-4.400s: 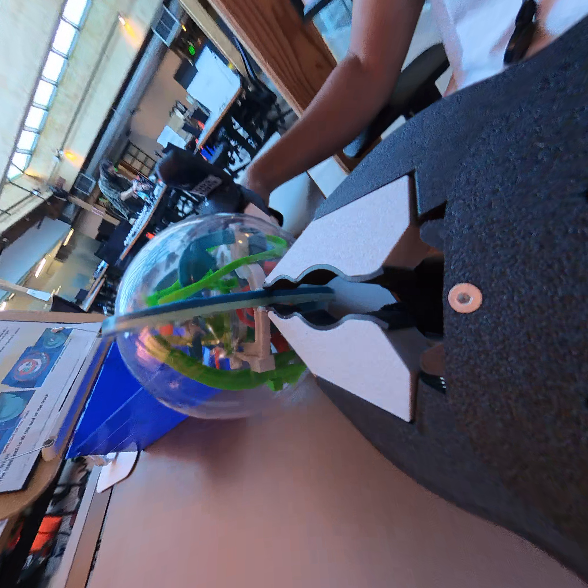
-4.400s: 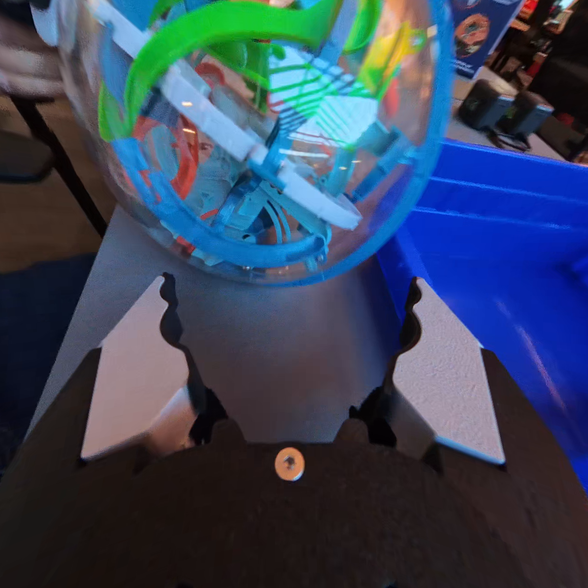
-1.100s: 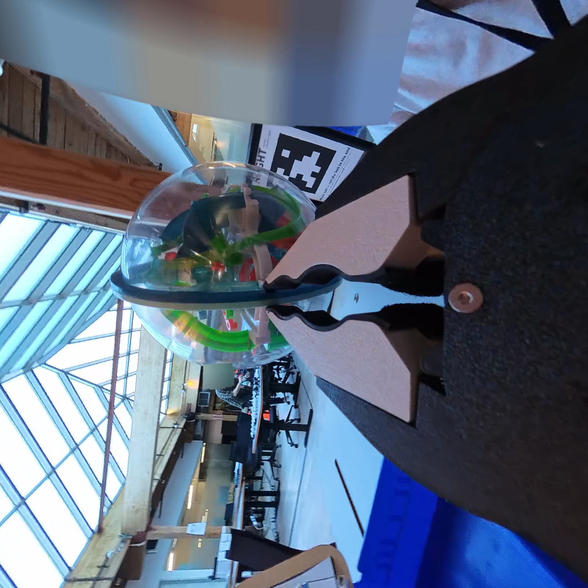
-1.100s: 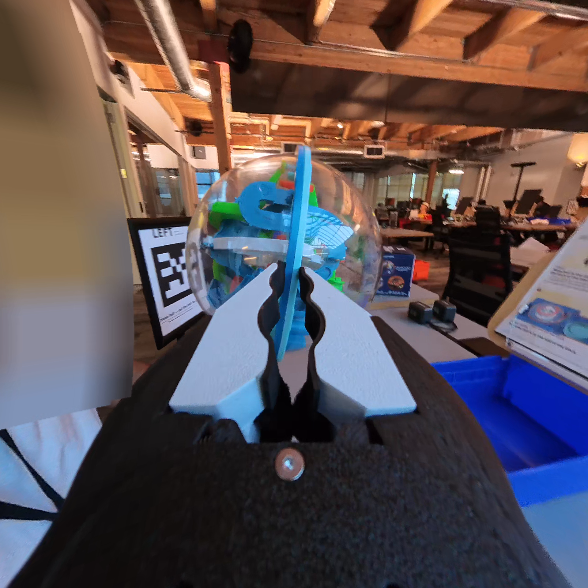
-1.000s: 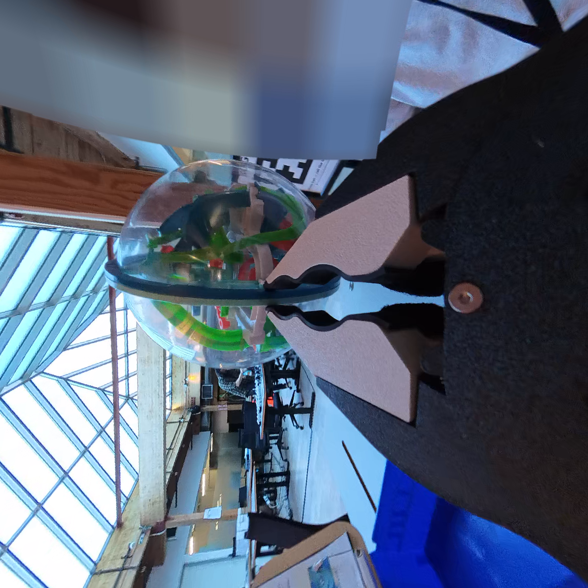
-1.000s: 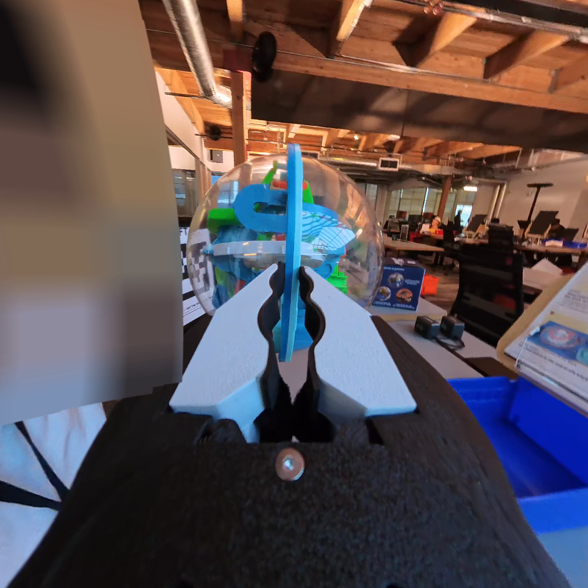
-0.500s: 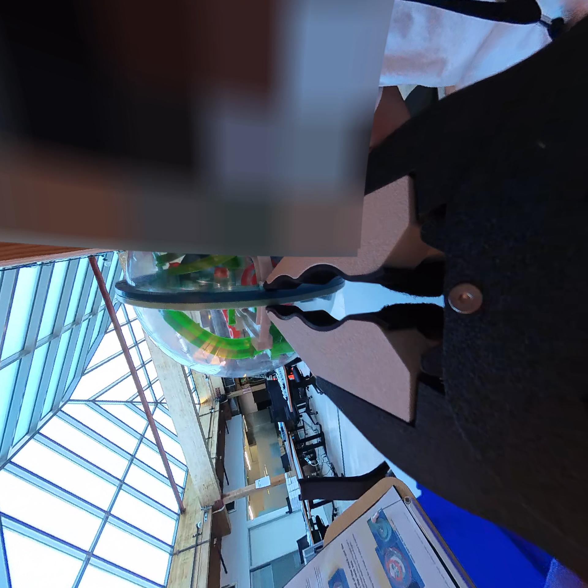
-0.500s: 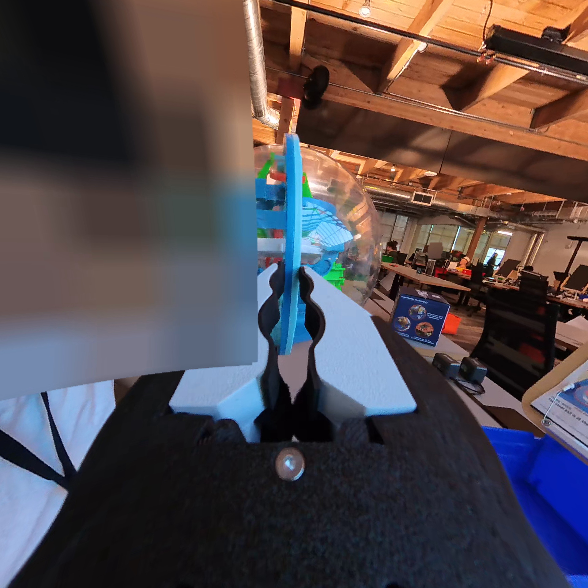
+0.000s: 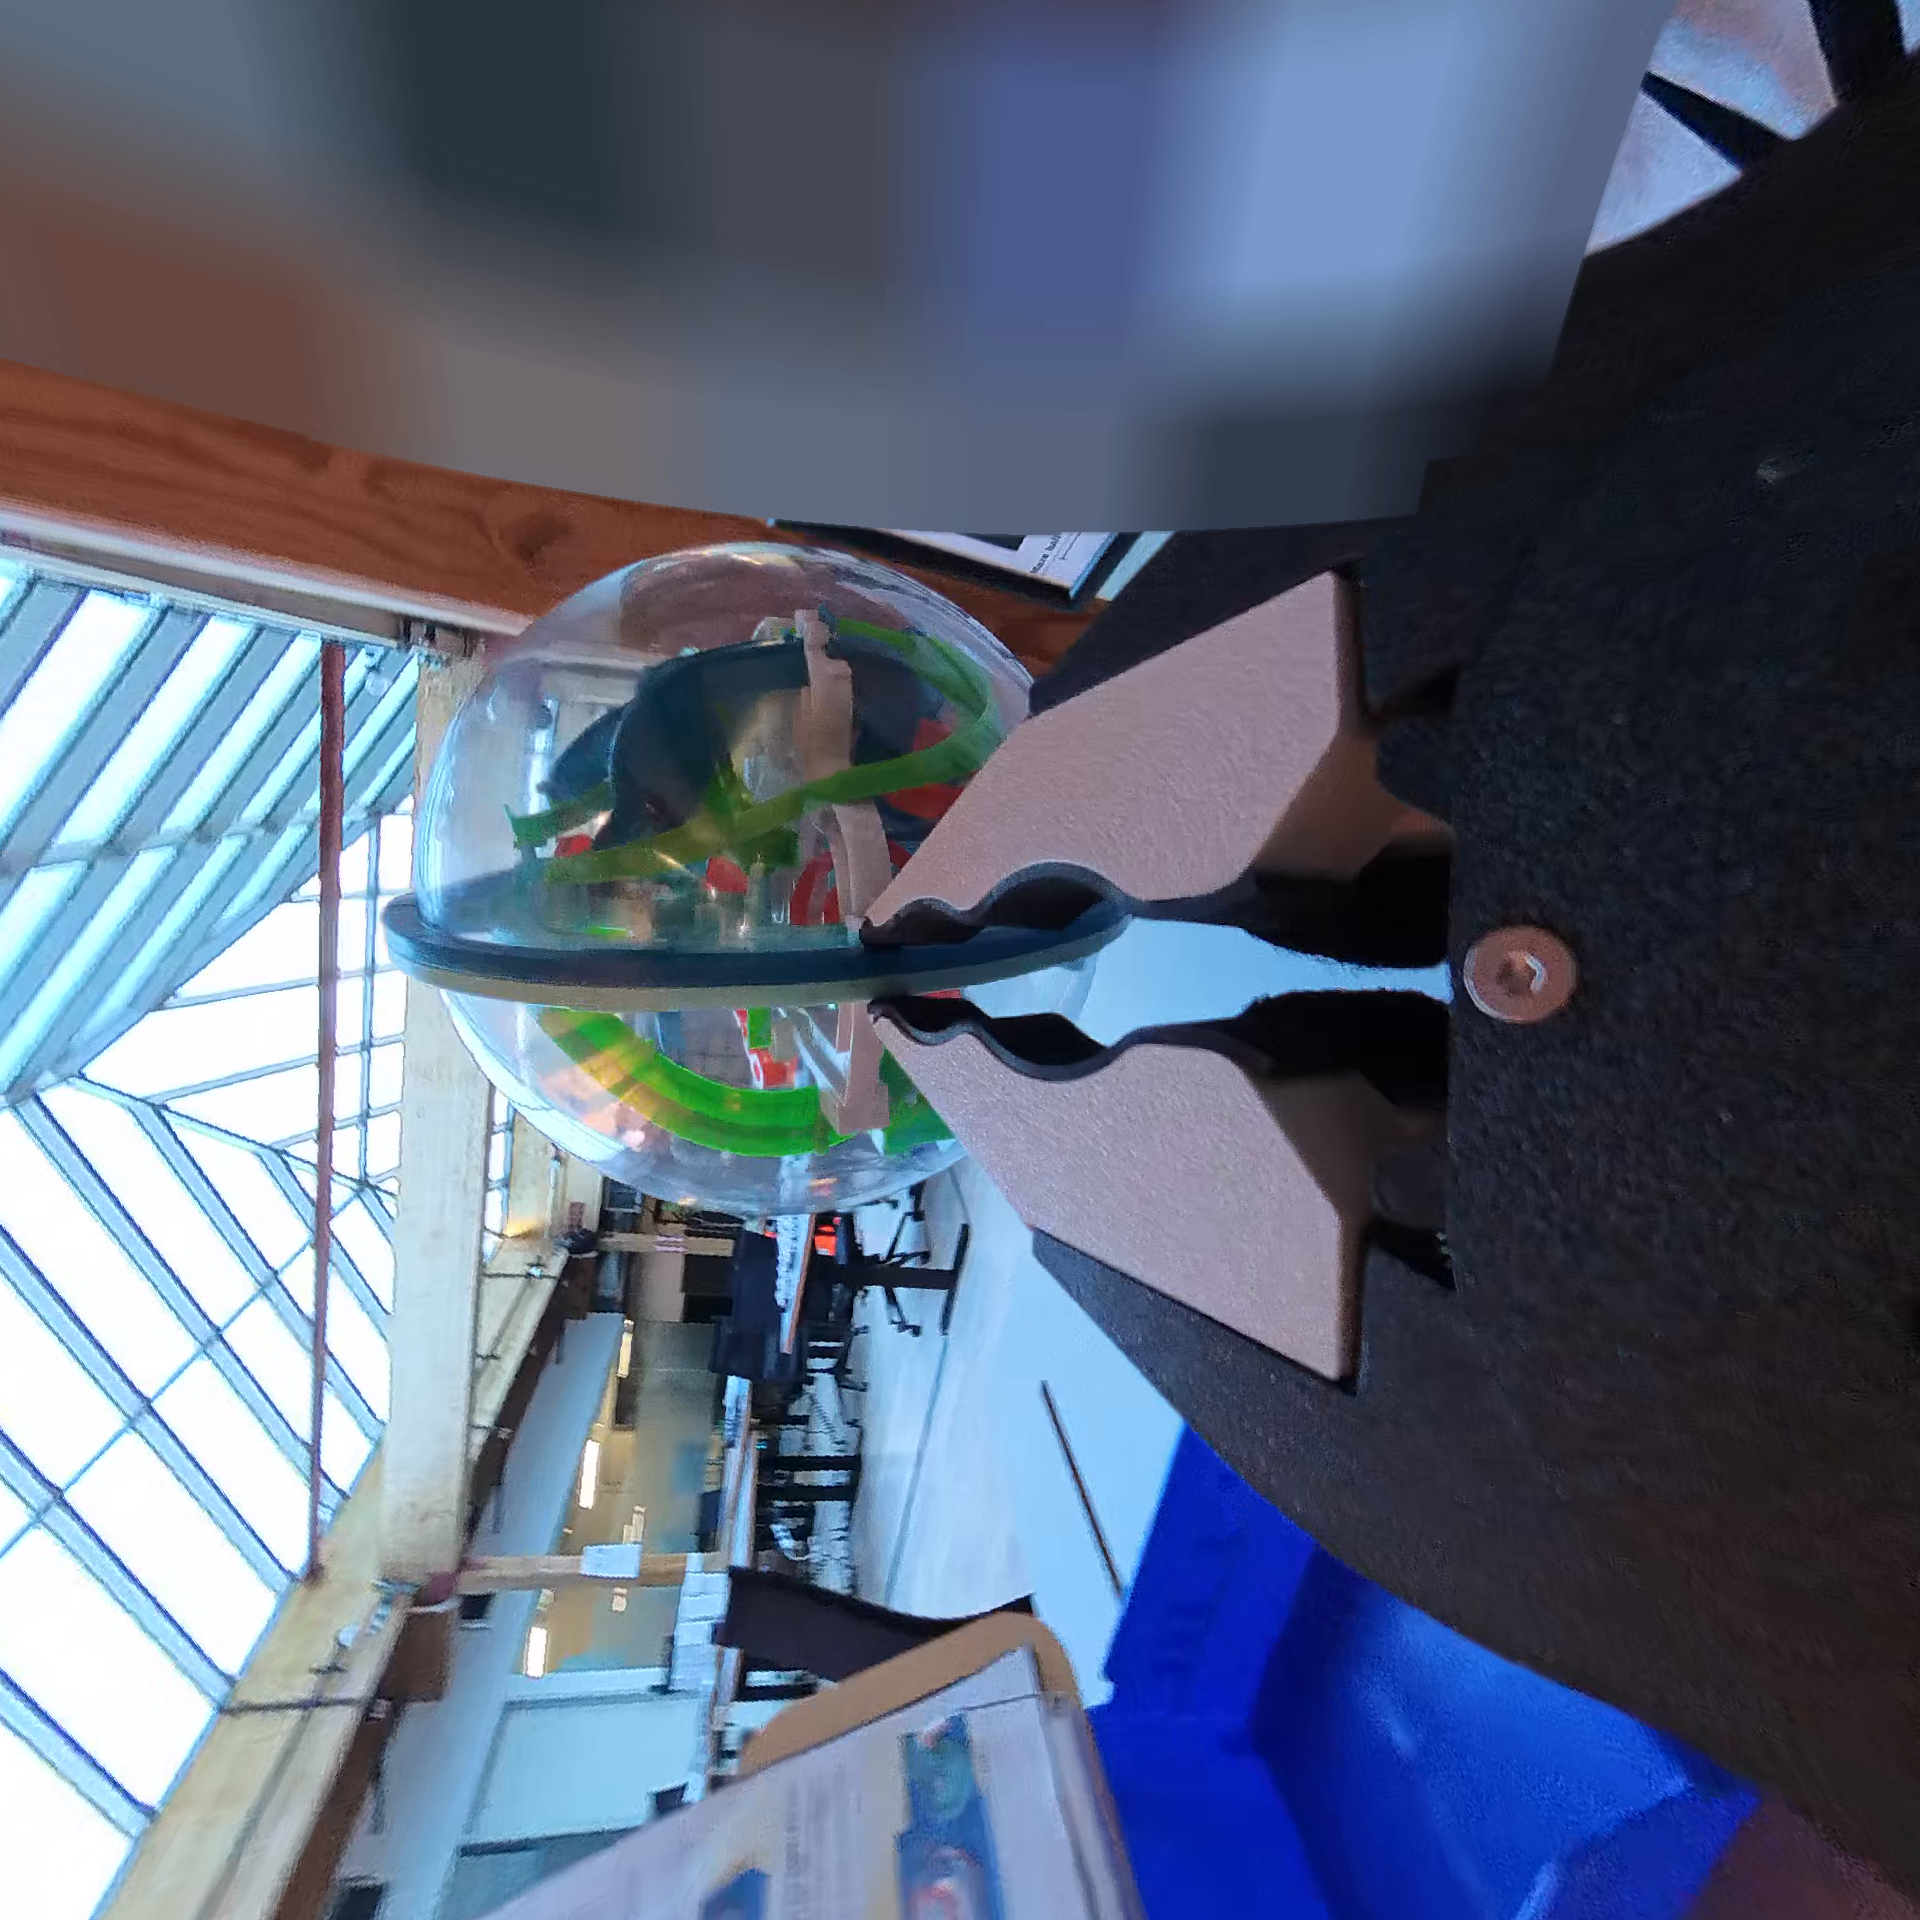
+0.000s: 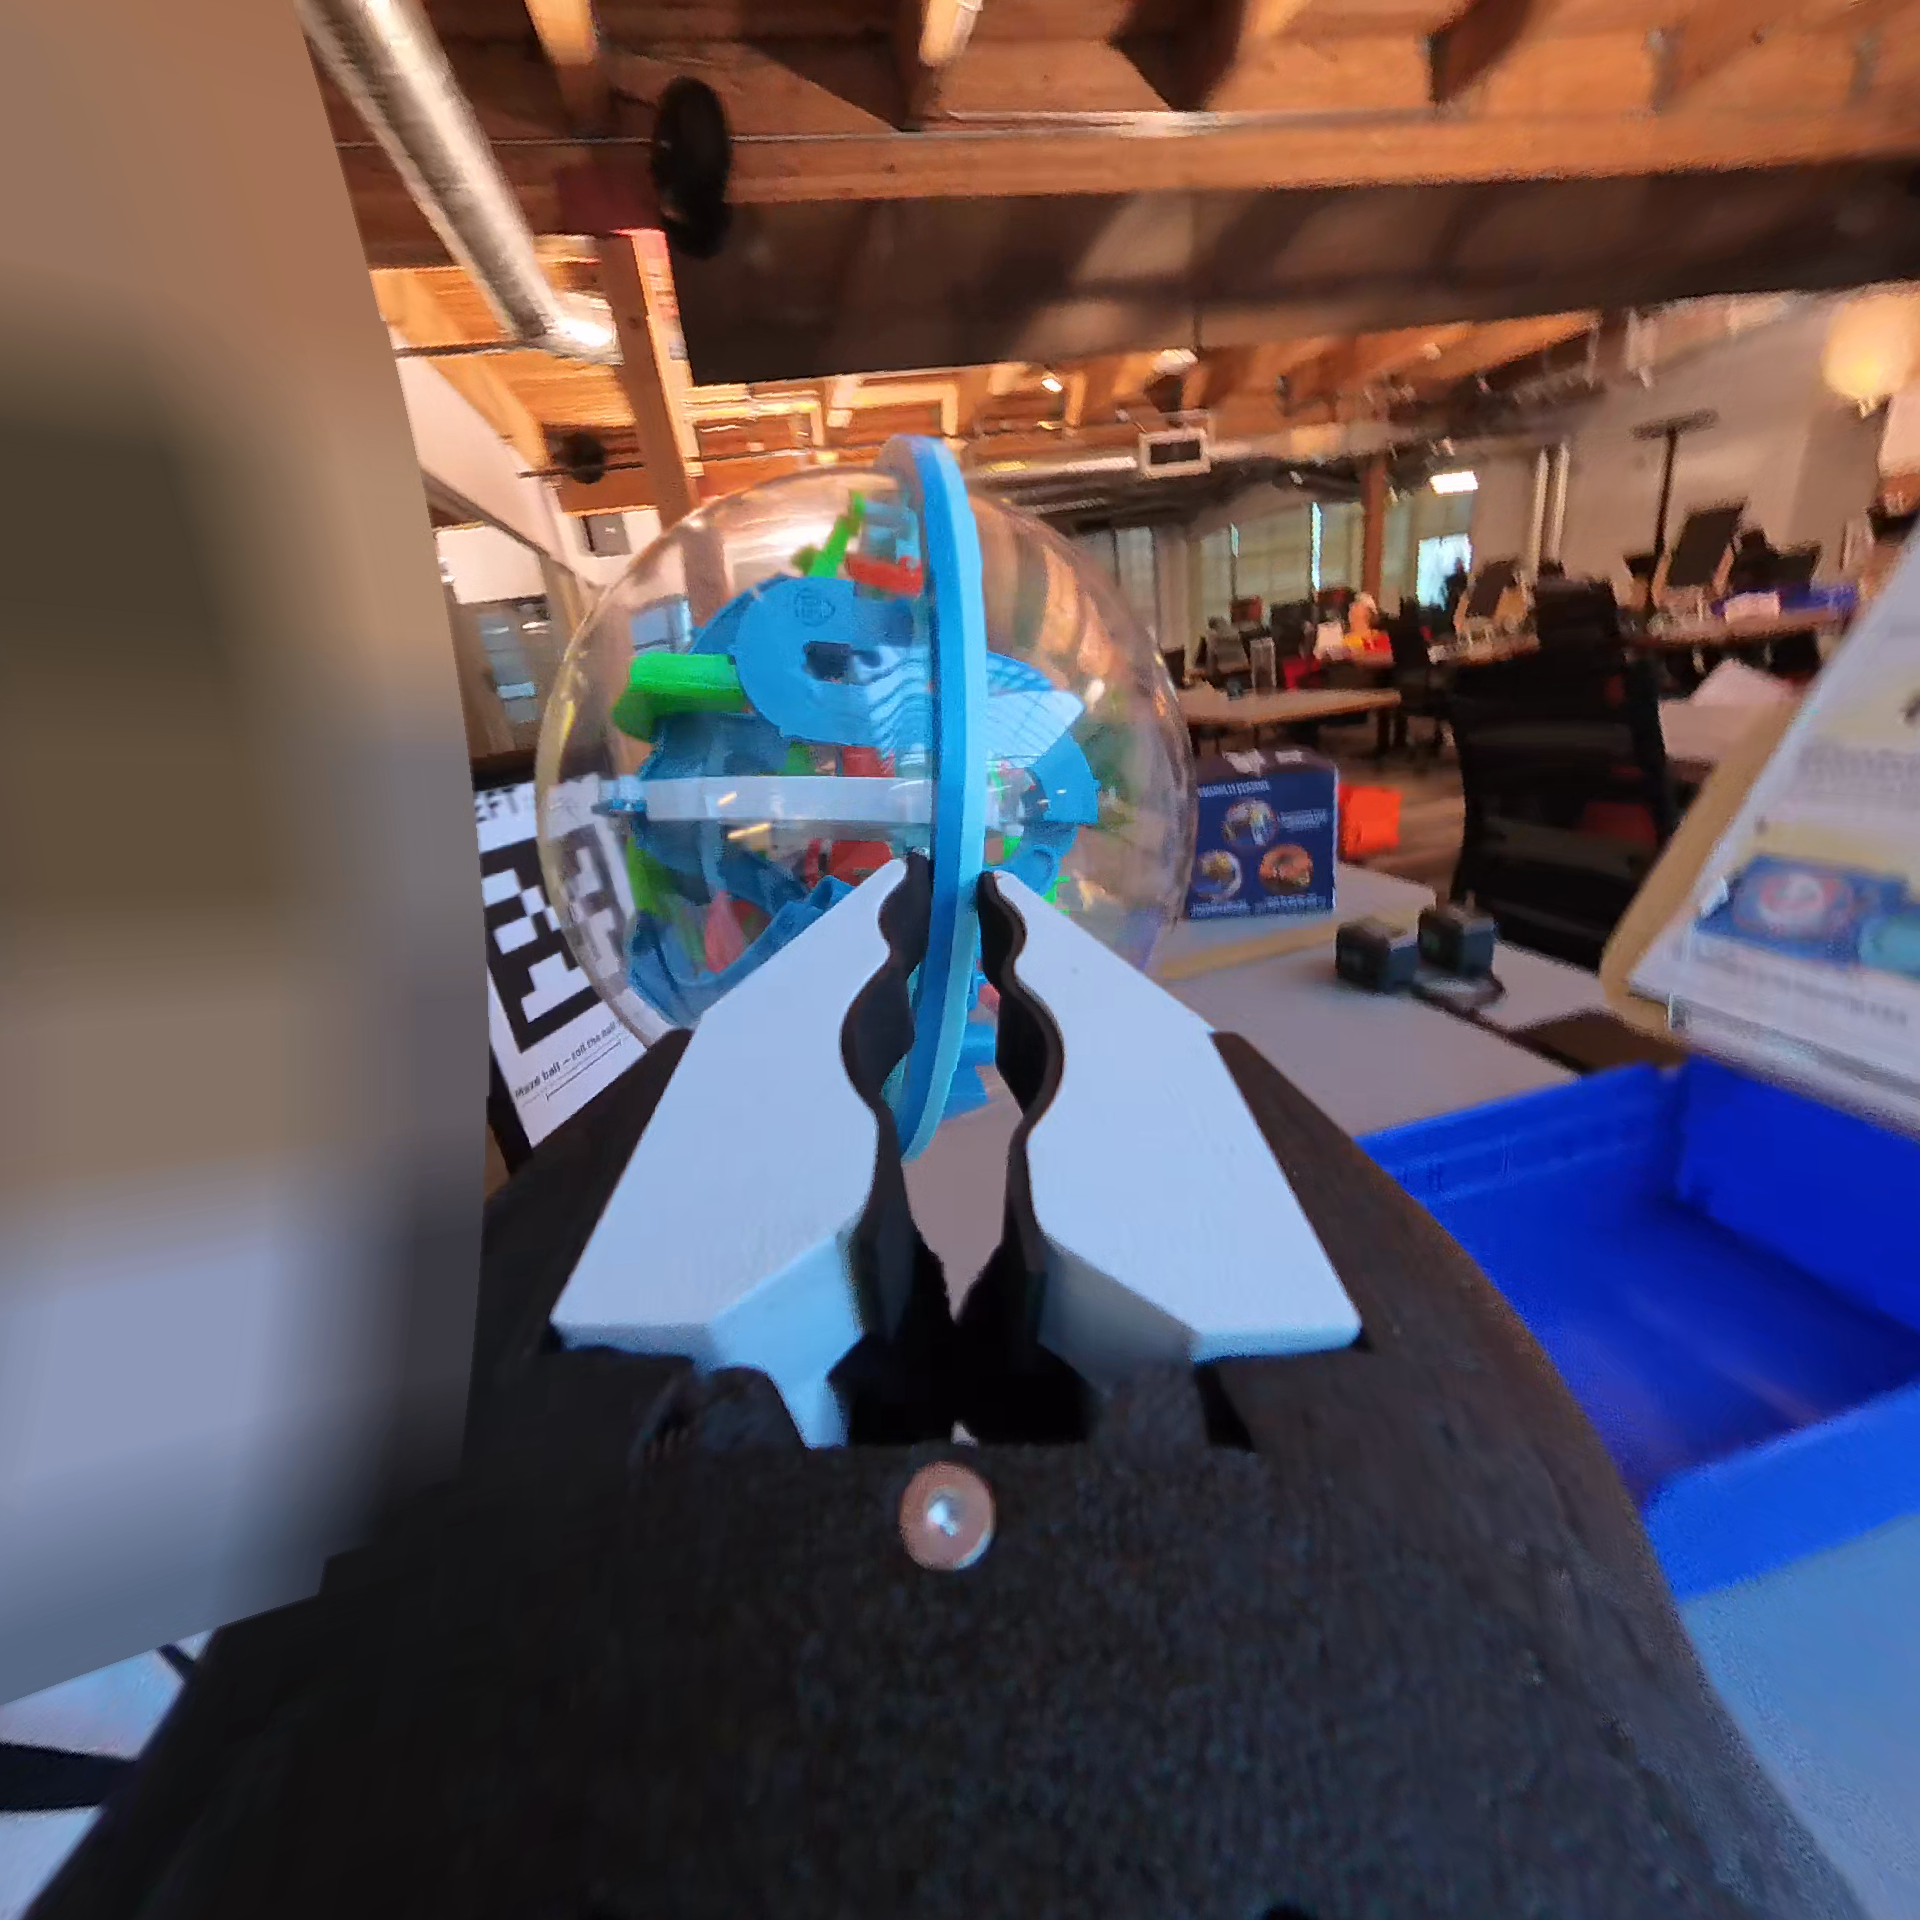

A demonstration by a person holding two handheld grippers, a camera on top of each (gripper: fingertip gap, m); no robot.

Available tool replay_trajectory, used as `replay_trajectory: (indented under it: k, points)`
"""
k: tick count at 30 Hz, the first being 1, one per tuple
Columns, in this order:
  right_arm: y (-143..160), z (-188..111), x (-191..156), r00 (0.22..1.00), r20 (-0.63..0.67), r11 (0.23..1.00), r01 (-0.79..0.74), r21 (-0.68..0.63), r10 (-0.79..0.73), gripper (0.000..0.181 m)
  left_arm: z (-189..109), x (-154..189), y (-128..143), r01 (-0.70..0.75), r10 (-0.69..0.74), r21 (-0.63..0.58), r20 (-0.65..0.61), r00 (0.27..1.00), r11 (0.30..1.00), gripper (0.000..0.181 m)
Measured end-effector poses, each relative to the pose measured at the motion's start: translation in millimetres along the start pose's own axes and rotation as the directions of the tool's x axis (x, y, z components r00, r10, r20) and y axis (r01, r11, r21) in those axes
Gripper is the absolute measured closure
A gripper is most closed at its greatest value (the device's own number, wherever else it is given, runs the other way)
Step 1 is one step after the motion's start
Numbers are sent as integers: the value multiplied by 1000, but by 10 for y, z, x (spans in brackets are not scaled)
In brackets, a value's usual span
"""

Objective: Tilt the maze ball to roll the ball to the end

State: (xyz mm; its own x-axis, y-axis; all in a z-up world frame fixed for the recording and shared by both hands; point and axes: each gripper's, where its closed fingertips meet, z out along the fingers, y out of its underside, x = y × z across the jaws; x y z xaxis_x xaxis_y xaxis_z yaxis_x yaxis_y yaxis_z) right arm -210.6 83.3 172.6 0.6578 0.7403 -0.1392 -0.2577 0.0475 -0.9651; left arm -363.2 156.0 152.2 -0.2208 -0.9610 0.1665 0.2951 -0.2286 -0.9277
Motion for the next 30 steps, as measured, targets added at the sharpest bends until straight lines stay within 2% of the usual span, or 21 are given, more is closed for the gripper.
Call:
replay_trajectory:
  k: [1, 3, 6, 10, 12, 14, 17, 23, 30]
  points:
    - [43, 3, 107, 998, -26, 998, -62, -15, 61, 173, 15, -94, 62, 46, -45, -14, 22, 999, 999, 174]
    - [196, -5, 337, 976, -59, 978, -209, -25, 207, 173, 23, -272, 237, 164, -162, -28, 56, 985, 986, 174]
    - [679, -54, 647, 903, -82, 901, -427, -72, 421, 173, -72, -506, 628, 388, -386, -4, 75, 919, 922, 174]
    - [1541, -223, 930, 726, -157, 713, -688, -137, 670, 173, -291, -804, 1383, 635, -629, 27, 177, 757, 772, 174]
    - [1851, -323, 1019, 625, -192, 612, -780, -127, 757, 174, -362, -849, 1700, 706, -697, 41, 213, 685, 707, 174]
    - [2059, -409, 1090, 554, -222, 545, -832, -104, 803, 174, -399, -862, 1941, 746, -729, 41, 255, 635, 664, 174]
    - [2231, -490, 1151, 464, -251, 458, -885, -84, 850, 174, -408, -863, 2110, 779, -753, 42, 292, 589, 625, 174]
    - [2362, -560, 1224, 389, -344, 375, -920, -111, 855, 174, -417, -944, 2318, 851, -801, 66, 383, 460, 520, 173]
    - [2353, -641, 1321, 305, -381, 286, -952, -107, 873, 173, -311, -1021, 2377, 889, -836, 82, 387, 388, 450, 173]
